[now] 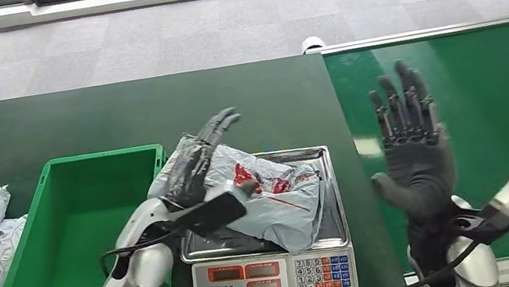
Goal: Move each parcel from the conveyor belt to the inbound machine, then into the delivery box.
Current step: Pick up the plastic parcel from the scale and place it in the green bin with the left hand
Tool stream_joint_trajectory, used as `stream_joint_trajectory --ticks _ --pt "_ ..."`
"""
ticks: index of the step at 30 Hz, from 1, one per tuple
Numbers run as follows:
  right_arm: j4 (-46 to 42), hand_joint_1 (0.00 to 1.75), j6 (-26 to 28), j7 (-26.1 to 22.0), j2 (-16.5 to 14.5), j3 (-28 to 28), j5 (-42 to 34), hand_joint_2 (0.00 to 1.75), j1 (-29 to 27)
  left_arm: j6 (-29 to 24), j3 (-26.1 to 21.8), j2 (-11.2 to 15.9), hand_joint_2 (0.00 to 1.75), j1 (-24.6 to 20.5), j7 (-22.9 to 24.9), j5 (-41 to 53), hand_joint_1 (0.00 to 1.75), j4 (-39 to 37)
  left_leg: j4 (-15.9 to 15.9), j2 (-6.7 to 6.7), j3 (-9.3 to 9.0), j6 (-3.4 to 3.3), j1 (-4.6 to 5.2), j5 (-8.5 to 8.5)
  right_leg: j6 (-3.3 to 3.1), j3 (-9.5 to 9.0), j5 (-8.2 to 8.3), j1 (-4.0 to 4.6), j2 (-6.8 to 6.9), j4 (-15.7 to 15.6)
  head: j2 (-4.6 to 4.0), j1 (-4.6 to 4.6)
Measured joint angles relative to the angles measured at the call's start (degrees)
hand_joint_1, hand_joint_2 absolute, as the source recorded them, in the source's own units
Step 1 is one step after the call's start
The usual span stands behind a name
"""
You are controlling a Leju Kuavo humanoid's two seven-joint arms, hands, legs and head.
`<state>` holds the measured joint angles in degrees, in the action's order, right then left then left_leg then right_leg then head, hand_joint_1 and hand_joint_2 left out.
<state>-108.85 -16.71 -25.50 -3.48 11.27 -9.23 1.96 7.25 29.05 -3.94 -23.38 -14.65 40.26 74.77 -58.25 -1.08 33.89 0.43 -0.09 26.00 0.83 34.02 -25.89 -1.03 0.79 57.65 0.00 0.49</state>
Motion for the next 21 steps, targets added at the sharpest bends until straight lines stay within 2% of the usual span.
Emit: stream_joint_trajectory --ticks 2,4,8,21 --pt "-3.0 0.00 -2.0 -0.1 -0.9 -3.1 0.2 1.75 -0.7 -0.6 4.9 0.2 1.75 -3.4 -1.0 8.1 0.00 -5.9 0.0 0.85 -0.09 0.00 0.04 0.06 0.05 0.03 0.26 -0.04 -0.88 0.0 0.00 -0.03" --pt "-4.8 0.00 -2.8 -1.3 -1.7 -4.9 2.4 1.75 -1.6 -0.6 7.4 0.7 1.75 -5.9 -0.7 6.6 0.00 -9.3 0.0 1.33 -0.07 -0.05 0.09 0.11 0.09 0.26 0.38 -0.07 -1.31 0.0 0.00 -0.02" --pt "-6.7 0.00 -3.0 -2.7 -2.7 -7.2 3.8 1.75 -2.2 -0.2 10.3 1.7 1.75 -8.5 0.1 0.7 0.00 -12.6 0.0 1.26 0.00 -0.06 0.05 0.02 0.05 0.34 0.36 0.02 -1.16 0.0 0.00 0.01" --pt "-9.2 0.00 -3.1 -3.0 -3.7 -10.5 5.0 1.75 -3.0 0.1 11.1 2.6 1.75 -8.9 0.4 -2.9 0.00 -14.2 0.0 1.20 0.04 -0.01 -0.01 -0.03 0.02 0.35 0.35 0.03 -1.11 0.0 0.00 0.01"
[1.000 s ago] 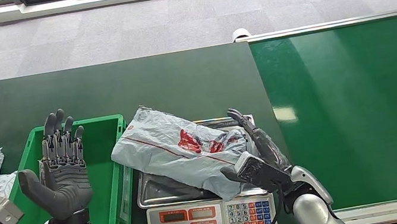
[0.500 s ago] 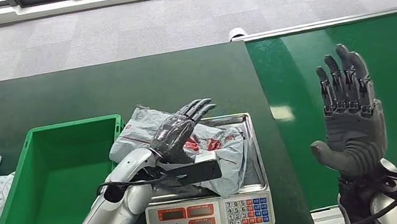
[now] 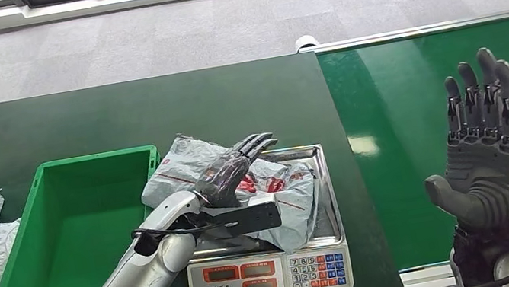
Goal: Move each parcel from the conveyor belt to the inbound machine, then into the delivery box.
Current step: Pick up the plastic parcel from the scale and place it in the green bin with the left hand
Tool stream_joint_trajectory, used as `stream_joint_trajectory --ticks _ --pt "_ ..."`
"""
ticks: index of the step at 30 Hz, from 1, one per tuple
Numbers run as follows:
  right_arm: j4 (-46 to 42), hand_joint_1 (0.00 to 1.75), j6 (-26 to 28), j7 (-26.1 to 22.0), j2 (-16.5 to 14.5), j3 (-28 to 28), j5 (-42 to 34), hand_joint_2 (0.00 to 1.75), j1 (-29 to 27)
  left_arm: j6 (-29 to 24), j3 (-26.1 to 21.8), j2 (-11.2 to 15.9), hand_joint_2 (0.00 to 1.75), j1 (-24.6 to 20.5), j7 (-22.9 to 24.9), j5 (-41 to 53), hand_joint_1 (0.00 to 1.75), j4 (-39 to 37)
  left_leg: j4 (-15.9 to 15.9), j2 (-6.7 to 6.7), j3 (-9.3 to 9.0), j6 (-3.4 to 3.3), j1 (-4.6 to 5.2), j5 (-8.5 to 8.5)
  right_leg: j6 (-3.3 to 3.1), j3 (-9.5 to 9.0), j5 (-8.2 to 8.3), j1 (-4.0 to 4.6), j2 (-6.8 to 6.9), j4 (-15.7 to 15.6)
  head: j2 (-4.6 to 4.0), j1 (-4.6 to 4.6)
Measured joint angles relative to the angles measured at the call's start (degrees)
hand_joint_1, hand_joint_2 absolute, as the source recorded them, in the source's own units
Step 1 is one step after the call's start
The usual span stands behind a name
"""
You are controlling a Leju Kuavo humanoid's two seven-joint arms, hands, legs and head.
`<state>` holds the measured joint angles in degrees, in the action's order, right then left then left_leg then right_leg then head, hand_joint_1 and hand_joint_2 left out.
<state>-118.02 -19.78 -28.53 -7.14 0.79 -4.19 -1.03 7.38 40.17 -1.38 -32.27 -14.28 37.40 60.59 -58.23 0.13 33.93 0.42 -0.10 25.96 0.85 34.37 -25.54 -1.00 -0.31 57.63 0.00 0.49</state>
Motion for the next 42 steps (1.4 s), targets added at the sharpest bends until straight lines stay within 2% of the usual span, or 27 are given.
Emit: stream_joint_trajectory --ticks 8,12,17,21,27,37,42 --pt "0.1 0.00 -0.6 -0.5 0.0 0.0 0.5 1.75 0.3 7.3 3.3 0.0 1.75 -2.0 -0.8 5.5 0.00 -4.0 0.0 -0.06 0.03 0.00 0.00 0.00 0.00 0.00 0.00 0.00 0.03 0.0 0.00 0.01" --pt "0.6 0.00 -0.2 -1.1 0.0 0.1 0.7 1.75 1.1 12.1 7.1 0.0 1.75 -5.2 -4.9 8.2 0.00 -8.9 0.0 -0.09 0.01 0.01 0.00 -0.01 0.00 -0.03 0.00 0.01 0.06 0.0 0.00 0.01" --pt "1.5 0.00 1.5 -1.9 0.0 0.2 1.1 1.75 1.9 12.8 11.8 -1.2 1.75 -9.8 -8.4 8.9 0.02 -16.2 0.0 -0.28 -0.11 0.01 0.00 -0.02 0.01 -0.24 -0.01 0.00 0.20 0.0 0.00 0.01" --pt "2.1 0.00 2.5 -2.6 0.1 0.4 0.8 1.75 2.0 14.2 13.6 -1.9 1.75 -12.2 -9.6 8.3 1.72 -20.1 0.0 -0.41 -0.20 -0.01 0.00 -0.01 0.04 -0.41 -0.06 0.00 0.34 0.0 0.00 0.01" --pt "3.2 0.00 3.6 -4.1 0.8 1.3 0.0 1.75 1.9 15.5 15.4 -1.9 1.75 -14.0 -11.2 7.6 1.75 -23.0 0.0 -0.43 -0.43 -0.04 0.00 0.00 0.10 -0.67 -0.14 0.00 0.37 0.0 0.00 0.01" --pt "3.4 0.00 4.3 -4.7 2.1 1.7 -0.6 1.75 0.8 9.4 15.5 -1.4 1.75 -13.9 -8.8 7.1 1.75 -22.4 0.0 -0.41 -0.45 0.01 -0.01 -0.07 0.05 -0.61 -0.07 0.02 0.31 0.0 0.00 0.01" --pt "3.4 0.00 3.9 -4.3 2.3 1.7 -1.4 1.75 0.0 4.1 14.8 0.4 1.75 -12.5 -5.6 8.6 1.75 -18.3 0.0 -0.38 -0.37 0.02 -0.02 -0.07 0.04 -0.48 -0.07 0.02 0.26 0.0 0.00 0.01"
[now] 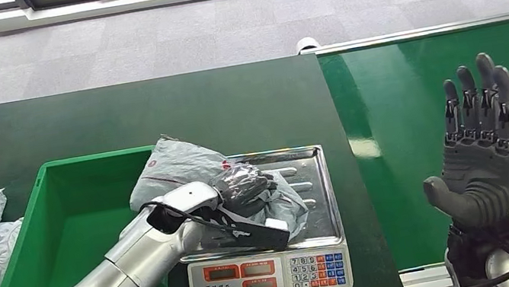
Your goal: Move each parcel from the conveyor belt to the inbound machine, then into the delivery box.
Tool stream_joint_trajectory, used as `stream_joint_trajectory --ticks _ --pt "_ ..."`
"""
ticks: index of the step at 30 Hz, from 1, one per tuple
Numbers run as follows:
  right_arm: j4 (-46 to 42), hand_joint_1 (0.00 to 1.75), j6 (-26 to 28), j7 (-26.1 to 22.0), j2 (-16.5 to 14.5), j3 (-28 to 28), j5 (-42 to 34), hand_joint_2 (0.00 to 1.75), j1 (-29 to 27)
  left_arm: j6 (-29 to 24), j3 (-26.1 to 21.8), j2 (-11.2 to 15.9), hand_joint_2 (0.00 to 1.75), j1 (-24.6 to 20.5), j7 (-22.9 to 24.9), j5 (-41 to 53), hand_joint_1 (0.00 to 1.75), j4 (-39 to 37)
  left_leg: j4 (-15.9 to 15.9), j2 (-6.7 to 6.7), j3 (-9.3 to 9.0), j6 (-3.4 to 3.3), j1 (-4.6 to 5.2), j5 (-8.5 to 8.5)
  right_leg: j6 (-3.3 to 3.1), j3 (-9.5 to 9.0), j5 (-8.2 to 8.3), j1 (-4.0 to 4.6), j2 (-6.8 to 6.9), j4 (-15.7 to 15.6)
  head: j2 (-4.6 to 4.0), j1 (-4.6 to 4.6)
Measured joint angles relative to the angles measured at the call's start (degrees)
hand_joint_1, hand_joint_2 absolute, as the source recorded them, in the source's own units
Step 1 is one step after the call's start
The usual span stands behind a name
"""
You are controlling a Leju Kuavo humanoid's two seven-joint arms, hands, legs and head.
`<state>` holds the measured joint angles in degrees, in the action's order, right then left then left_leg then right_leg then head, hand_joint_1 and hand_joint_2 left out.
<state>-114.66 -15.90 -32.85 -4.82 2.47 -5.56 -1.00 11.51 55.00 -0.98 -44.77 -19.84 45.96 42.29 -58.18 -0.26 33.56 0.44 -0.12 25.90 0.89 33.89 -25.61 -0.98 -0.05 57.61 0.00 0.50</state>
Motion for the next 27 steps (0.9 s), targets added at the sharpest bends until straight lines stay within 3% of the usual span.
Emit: stream_joint_trajectory --ticks 4,7,10,14,18,24,27 --pt "-1.0 0.00 -0.4 0.7 0.0 -0.2 -0.4 1.75 -1.0 -10.0 -3.7 2.1 1.75 3.3 5.2 2.5 1.75 6.5 0.0 -0.02 0.09 0.03 -0.01 -0.02 -0.01 0.08 -0.01 0.00 -0.01 0.0 0.00 0.00" --pt "-2.7 0.00 -0.6 1.6 0.0 -0.5 -0.4 1.75 -2.3 -22.3 -10.1 3.4 1.75 7.4 9.4 4.6 1.75 14.6 0.0 0.01 0.16 0.05 -0.01 0.01 -0.02 0.16 -0.02 0.00 -0.09 0.0 0.00 -0.01" --pt "-4.3 0.00 -0.6 2.1 -0.1 -0.9 -0.1 1.75 -3.7 -30.3 -17.4 4.4 1.75 11.5 10.8 5.0 1.75 22.9 0.0 0.05 0.21 0.06 0.00 0.06 -0.04 0.25 -0.05 0.00 -0.16 0.0 0.00 -0.02" --pt "-5.7 0.00 -0.4 2.3 -0.4 -1.1 0.5 1.75 -4.8 -35.0 -24.7 4.9 1.75 15.9 10.6 4.0 1.75 30.7 0.0 0.03 0.27 0.07 -0.01 0.08 -0.04 0.30 -0.11 0.00 -0.11 0.0 0.00 -0.02" --pt "-6.4 0.00 -0.3 2.3 -0.6 -1.2 0.7 1.75 -5.2 -36.4 -28.5 5.0 1.75 18.5 9.9 3.5 1.75 34.8 0.0 0.03 0.29 0.06 -0.01 0.08 -0.04 0.31 -0.11 0.00 -0.09 0.0 0.00 -0.02" --pt "-7.1 0.00 -0.1 2.2 -0.9 -1.2 1.1 1.75 -6.0 -48.6 -35.2 4.7 1.75 22.9 8.3 5.4 1.75 39.9 0.0 0.07 0.29 0.07 -0.01 0.08 -0.04 0.33 -0.10 0.00 -0.15 0.0 0.00 -0.01" --pt "-7.2 0.00 -0.1 2.2 -0.9 -1.2 1.2 1.75 -6.1 -51.0 -39.9 4.3 1.75 25.5 9.8 10.7 1.75 42.2 0.0 0.06 0.31 0.07 -0.01 0.09 -0.06 0.34 -0.13 0.01 -0.13 0.0 0.00 -0.02"
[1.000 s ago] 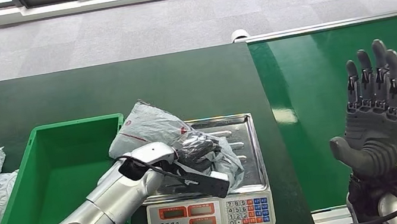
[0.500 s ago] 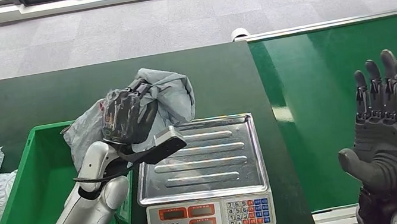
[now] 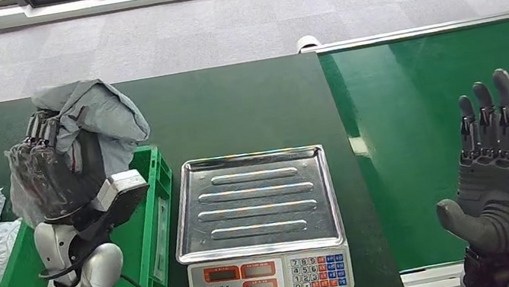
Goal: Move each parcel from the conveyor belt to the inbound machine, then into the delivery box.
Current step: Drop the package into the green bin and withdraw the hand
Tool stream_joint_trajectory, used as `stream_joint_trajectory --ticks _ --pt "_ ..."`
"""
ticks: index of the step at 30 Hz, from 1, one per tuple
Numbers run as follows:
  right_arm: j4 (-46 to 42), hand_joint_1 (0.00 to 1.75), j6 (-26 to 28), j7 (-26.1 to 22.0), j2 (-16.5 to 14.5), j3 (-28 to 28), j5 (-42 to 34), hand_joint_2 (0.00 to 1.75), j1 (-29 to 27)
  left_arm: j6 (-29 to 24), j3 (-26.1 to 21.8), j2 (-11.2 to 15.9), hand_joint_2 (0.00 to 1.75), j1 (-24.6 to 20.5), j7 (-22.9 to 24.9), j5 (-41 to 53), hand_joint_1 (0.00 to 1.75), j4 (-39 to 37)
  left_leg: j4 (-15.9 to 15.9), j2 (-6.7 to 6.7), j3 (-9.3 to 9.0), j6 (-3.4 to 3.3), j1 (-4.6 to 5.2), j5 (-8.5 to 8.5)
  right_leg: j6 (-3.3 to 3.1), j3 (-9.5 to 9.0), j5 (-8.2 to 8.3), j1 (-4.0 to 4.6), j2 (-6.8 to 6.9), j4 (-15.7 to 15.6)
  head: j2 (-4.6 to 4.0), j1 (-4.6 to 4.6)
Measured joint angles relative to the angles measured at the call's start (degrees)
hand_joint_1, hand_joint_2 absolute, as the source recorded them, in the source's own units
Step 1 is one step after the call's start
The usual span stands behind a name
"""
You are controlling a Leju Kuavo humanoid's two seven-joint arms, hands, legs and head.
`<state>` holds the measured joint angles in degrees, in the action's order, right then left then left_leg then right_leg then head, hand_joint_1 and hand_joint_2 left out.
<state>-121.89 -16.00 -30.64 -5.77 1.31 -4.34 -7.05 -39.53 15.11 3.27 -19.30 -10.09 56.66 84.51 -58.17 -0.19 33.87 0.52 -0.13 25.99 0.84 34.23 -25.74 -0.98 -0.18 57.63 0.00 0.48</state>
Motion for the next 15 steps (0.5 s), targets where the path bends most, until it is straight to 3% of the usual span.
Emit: stream_joint_trajectory --ticks 8,15 --pt "0.0 0.00 -0.3 -0.1 0.0 0.0 -0.1 1.75 0.1 2.0 -12.4 -1.2 1.75 3.9 5.8 13.2 1.75 -0.9 0.0 0.03 0.01 0.01 -0.01 0.00 -0.02 0.04 -0.02 0.00 0.01 0.0 0.00 0.01" --pt "0.0 0.00 -0.5 -0.2 0.0 0.0 -0.1 1.75 0.1 2.9 -15.7 -2.0 1.75 4.8 6.5 14.0 1.75 -2.9 0.0 -0.02 0.02 0.01 0.00 0.00 -0.02 0.02 -0.01 0.00 0.03 0.0 0.00 0.00"
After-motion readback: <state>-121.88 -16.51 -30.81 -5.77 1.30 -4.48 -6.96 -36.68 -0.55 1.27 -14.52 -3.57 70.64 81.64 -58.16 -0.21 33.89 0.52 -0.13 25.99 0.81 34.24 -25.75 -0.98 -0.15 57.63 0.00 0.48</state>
